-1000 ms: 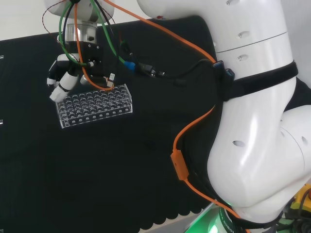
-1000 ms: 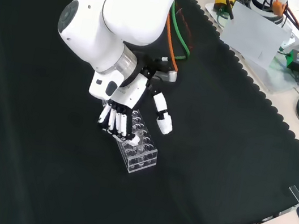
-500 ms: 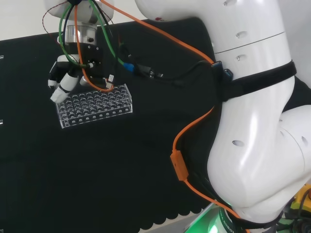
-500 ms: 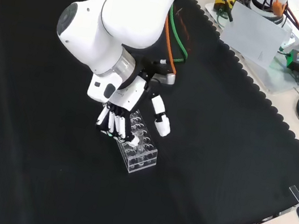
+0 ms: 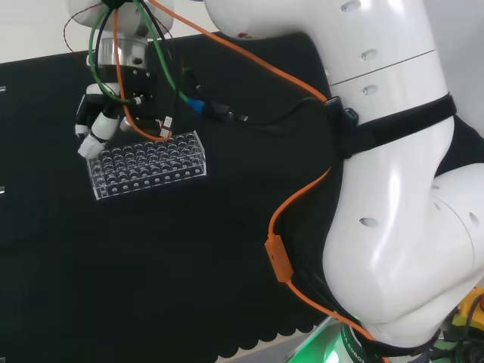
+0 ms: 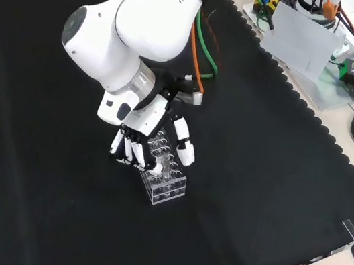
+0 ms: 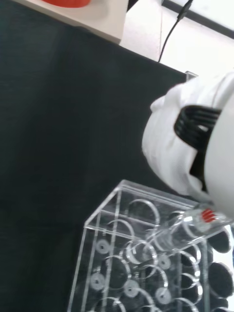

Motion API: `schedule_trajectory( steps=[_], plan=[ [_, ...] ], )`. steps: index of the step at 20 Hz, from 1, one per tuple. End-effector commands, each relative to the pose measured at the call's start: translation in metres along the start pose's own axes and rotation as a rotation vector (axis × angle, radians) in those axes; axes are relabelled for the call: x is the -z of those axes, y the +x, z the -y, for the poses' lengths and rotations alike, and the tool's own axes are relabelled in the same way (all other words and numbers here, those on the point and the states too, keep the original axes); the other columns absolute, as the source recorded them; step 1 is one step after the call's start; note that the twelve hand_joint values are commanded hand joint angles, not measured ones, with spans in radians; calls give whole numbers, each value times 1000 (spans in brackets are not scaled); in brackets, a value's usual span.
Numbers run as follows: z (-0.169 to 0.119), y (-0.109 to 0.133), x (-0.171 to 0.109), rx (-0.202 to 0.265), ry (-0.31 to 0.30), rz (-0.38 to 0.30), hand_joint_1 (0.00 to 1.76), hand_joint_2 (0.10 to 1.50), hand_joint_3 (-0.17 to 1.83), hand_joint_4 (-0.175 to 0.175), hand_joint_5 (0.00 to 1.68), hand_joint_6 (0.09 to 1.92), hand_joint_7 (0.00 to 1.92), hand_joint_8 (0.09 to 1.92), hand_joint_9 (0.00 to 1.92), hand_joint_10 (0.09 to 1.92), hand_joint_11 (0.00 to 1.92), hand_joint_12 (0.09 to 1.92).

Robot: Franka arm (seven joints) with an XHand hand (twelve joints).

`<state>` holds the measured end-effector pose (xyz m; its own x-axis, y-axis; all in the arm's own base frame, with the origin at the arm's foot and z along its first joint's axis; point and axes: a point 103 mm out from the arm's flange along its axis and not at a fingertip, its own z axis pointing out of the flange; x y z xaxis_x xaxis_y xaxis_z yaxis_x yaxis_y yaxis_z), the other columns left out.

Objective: Pick up the test tube.

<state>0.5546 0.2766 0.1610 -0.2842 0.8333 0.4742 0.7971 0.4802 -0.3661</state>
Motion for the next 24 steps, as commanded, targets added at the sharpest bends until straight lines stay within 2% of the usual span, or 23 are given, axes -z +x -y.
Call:
schedule_trajectory(
  steps=[1,4,6,8,13,16,19,22,24],
  plan=[
    [-11,2,-6,-2,-8,23,1158,817,372,-38,1142,703,1273,524,872,693,204,1540],
    [-16,4,-6,3,-14,35,1173,880,236,-70,1240,581,1373,452,941,659,258,1516],
    [-15,1,-7,8,-21,40,1259,908,158,-140,1266,516,1353,447,985,628,288,1492],
    [-14,-2,-8,8,-25,43,1295,920,121,-167,1280,481,1348,435,1023,607,312,1474],
    [-13,-2,-5,8,-32,61,1311,902,137,-175,1312,424,1375,383,1108,563,364,1444],
    [-11,-1,-3,12,-41,72,1317,804,311,-175,1350,379,1417,332,1187,492,406,1421],
    [-8,1,0,19,-58,82,1322,711,482,-175,1361,399,1429,359,1249,463,436,1408],
    [-5,3,3,23,-76,94,1401,839,246,-175,1290,479,1359,471,1282,486,458,1391],
    [-3,4,4,25,-84,99,1414,869,190,-175,1276,495,1343,498,1283,496,464,1387]
  ],
)
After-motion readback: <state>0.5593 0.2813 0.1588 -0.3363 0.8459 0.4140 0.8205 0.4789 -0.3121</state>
